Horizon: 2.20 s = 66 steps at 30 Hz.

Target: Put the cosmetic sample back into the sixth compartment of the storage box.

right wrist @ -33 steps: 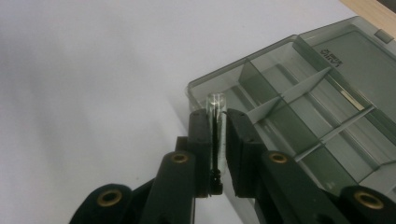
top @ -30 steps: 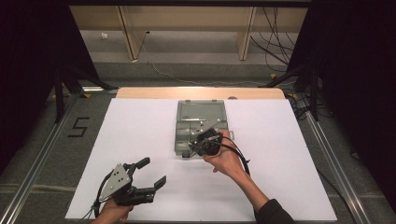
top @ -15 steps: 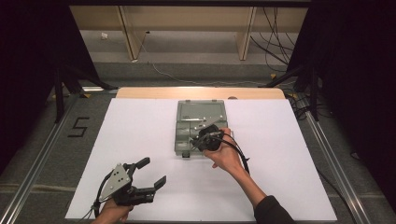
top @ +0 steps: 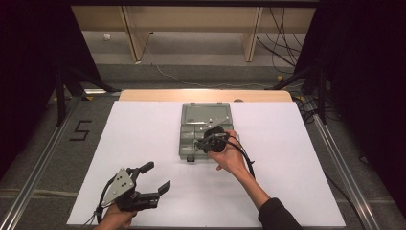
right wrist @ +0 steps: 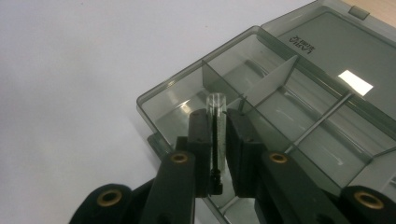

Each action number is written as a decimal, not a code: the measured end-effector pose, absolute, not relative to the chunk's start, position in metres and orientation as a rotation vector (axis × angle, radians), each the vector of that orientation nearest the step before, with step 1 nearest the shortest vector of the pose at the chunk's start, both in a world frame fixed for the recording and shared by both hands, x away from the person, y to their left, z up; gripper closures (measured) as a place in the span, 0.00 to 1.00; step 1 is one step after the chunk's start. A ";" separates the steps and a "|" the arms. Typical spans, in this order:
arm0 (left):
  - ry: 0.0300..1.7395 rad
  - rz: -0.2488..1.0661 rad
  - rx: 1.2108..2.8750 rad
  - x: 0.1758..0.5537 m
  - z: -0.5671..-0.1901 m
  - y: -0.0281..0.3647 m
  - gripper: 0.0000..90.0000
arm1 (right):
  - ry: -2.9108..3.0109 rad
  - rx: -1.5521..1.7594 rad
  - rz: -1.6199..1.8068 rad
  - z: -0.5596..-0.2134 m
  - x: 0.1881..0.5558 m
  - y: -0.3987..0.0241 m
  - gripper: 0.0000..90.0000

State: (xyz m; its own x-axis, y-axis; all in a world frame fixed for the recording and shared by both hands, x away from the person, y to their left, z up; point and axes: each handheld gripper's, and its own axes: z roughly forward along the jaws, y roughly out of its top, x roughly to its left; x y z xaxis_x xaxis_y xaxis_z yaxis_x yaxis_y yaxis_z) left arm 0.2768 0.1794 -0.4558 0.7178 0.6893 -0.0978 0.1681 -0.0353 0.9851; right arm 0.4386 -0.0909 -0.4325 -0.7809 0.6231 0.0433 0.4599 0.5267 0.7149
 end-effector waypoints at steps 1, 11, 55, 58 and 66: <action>0.716 0.482 1.582 0.277 -0.456 0.179 0.17 | 2.544 0.917 1.096 -0.435 0.440 -0.090 0.90; 0.713 0.483 1.581 0.277 -0.456 0.180 0.17 | 2.545 0.945 1.075 -0.439 0.446 -0.091 0.90; 0.708 0.484 1.585 0.277 -0.456 0.180 0.17 | 2.424 0.771 1.309 -0.396 0.420 -0.097 0.38; 0.709 0.484 1.586 0.277 -0.456 0.180 0.17 | 2.420 0.768 1.316 -0.395 0.419 -0.097 0.38; 0.709 0.486 1.585 0.277 -0.456 0.181 0.17 | 2.415 0.732 1.336 -0.392 0.414 -0.097 0.37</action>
